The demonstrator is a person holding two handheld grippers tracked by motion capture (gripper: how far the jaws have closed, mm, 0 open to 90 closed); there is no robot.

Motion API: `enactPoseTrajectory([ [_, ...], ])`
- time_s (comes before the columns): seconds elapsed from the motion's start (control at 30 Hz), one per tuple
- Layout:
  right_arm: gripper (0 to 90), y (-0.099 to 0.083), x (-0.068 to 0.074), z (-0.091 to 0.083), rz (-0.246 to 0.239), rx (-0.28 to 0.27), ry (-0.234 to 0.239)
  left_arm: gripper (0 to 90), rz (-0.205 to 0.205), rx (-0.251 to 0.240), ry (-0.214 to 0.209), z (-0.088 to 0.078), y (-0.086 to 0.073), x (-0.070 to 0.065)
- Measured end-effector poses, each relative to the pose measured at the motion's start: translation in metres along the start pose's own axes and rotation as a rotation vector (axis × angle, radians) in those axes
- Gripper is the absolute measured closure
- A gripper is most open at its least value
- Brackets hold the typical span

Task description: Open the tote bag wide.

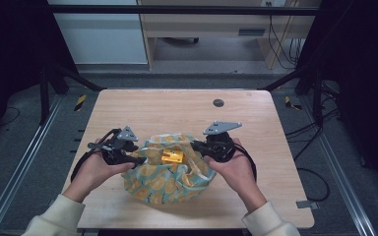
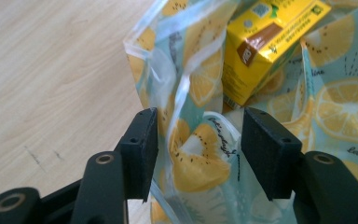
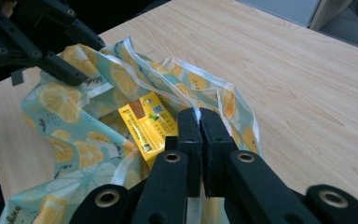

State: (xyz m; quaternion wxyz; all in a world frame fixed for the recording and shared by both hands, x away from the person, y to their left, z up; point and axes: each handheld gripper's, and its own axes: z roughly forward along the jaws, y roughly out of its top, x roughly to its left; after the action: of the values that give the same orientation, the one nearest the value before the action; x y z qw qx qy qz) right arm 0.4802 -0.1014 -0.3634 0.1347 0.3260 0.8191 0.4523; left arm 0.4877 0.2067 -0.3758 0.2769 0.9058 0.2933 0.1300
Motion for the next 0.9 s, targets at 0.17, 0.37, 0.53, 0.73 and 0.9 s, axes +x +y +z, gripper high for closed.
enactPoseTrajectory([
  [0.17, 87.9, -0.002, -0.004, 0.002, 0.011, 0.007, -0.008, 53.0, 0.036, 0.030, -0.008, 0.003, -0.004, -0.007],
  [0.37, 87.9, -0.004, -0.007, 0.005, 0.021, 0.014, -0.014, 67.2, 0.064, 0.036, -0.021, 0.003, -0.007, -0.011],
  [0.53, 87.9, -0.005, -0.008, 0.008, 0.025, 0.020, -0.014, 76.7, 0.074, 0.031, -0.012, 0.006, -0.008, -0.010],
  [0.73, 88.0, -0.007, -0.010, 0.011, 0.028, 0.027, -0.022, 82.9, 0.070, -0.066, 0.008, -0.006, -0.004, -0.014],
  [0.9, 88.0, -0.009, -0.013, 0.015, 0.033, 0.032, -0.037, 85.0, 0.055, -0.172, 0.012, -0.022, 0.003, -0.017],
])
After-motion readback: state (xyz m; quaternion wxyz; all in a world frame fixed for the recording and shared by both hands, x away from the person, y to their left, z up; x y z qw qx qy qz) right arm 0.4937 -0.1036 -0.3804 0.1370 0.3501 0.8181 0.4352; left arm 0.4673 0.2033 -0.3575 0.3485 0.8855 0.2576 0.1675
